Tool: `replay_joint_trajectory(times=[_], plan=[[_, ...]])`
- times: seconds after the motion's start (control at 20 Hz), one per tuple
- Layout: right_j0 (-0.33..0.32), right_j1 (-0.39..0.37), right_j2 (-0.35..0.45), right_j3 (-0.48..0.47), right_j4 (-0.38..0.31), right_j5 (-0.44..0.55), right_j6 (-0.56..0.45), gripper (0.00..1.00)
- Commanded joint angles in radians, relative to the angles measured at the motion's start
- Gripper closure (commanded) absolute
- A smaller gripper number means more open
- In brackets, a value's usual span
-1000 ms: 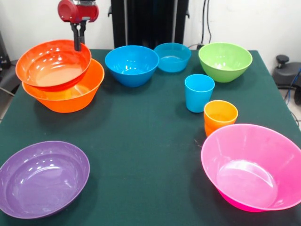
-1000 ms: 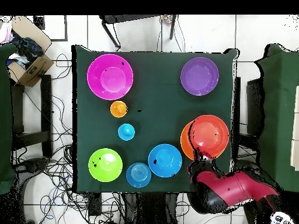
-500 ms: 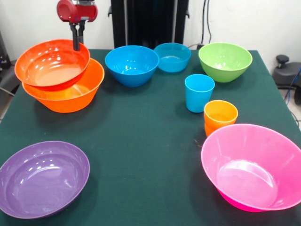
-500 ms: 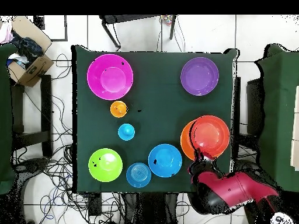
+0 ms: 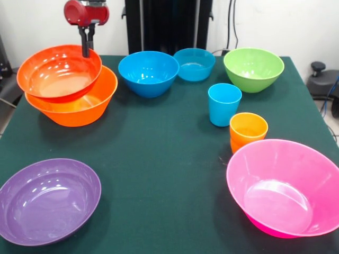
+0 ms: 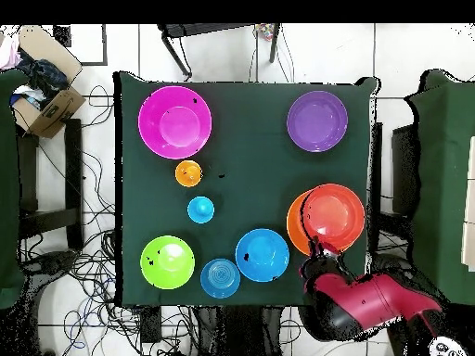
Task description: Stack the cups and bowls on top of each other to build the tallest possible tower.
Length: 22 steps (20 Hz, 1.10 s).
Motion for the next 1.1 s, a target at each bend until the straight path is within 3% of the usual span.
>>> replay_joint_trajectory(times=[0.05, 0.65, 1.0, 1.1], plan=[[0.041, 0.034, -0.014, -0.065, -0.086, -0.04, 0.066, 1.0], [0.085, 0.056, -0.073, -0.084, -0.094, -0.074, 0.085, 1.0], [0.051, 0.064, -0.04, -0.073, -0.078, -0.053, 0.058, 1.0], [0.008, 0.073, 0.007, -0.055, -0.052, -0.024, 0.033, 1.0]])
